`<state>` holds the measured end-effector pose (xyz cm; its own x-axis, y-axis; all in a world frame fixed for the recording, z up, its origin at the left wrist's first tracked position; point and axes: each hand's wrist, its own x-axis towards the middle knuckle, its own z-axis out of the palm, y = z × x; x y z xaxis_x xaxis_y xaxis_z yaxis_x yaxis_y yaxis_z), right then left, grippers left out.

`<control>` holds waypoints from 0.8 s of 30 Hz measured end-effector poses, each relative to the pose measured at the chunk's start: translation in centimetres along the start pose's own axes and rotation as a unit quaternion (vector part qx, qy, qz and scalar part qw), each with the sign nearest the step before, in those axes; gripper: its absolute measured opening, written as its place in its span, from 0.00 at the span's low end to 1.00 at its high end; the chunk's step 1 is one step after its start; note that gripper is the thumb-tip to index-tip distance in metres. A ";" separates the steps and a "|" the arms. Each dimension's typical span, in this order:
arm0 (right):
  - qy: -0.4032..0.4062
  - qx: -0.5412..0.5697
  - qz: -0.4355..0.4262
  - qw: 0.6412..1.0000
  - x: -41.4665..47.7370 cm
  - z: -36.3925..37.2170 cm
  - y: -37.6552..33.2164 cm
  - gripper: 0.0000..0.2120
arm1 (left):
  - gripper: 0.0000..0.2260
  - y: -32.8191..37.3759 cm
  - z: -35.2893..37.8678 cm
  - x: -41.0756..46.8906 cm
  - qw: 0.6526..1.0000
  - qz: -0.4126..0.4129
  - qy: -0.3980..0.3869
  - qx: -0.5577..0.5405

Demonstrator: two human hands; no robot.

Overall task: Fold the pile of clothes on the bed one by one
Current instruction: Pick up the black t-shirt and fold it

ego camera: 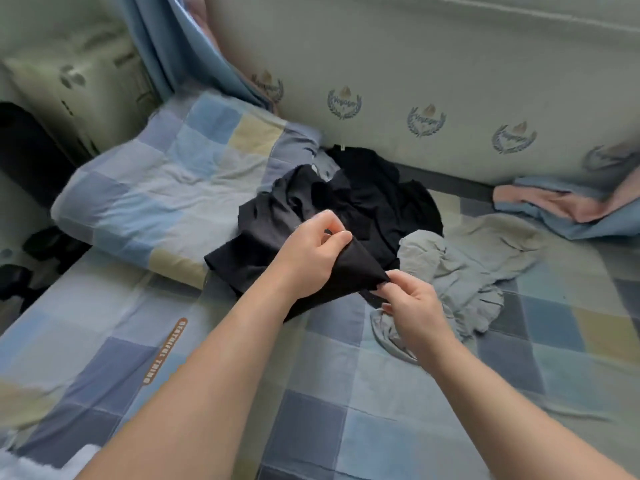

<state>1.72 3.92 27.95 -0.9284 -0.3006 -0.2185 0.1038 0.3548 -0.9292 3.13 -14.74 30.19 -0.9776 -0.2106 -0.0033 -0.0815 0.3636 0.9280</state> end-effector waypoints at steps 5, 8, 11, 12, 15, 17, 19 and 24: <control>0.032 -0.034 -0.059 0.997 -15.3 -9.9 -9.1 0.10 | 0.08 14.9 0.2 -11.3 0.996 0.087 0.017 0.001; 0.019 -0.046 -0.074 0.996 -22.0 -13.6 -15.8 0.09 | 0.08 24.3 -1.7 -16.3 0.995 0.095 0.023 0.009; 0.026 0.008 -0.065 0.998 -26.9 -16.1 -22.1 0.11 | 0.08 32.6 -3.4 -20.2 0.994 0.110 0.024 0.009; 0.028 0.035 -0.061 0.997 -28.3 -16.8 -24.0 0.11 | 0.08 34.9 -3.9 -21.2 0.993 0.116 0.024 0.016; 0.026 0.076 -0.068 0.994 -31.6 -18.9 -27.4 0.15 | 0.09 39.7 -4.8 -22.8 0.990 0.139 0.009 0.028; 0.037 0.106 -0.077 0.991 -33.0 -19.4 -28.5 0.16 | 0.09 41.2 -5.3 -23.5 0.989 0.145 -0.008 0.001; 0.036 0.131 -0.073 0.988 -34.4 -19.3 -29.3 0.13 | 0.08 42.2 -5.9 -24.3 0.989 0.146 -0.025 -0.029; 0.161 -0.018 -0.162 0.973 -39.0 -16.7 -30.5 0.11 | 0.08 44.4 -7.8 -25.7 0.991 0.095 -0.036 -0.084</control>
<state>28.75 19.63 69.77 -0.9744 -0.1118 0.1951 -0.2211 0.3203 -0.9211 26.10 -0.26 74.36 -0.9841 -0.0849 0.1562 0.1328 0.2330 0.9634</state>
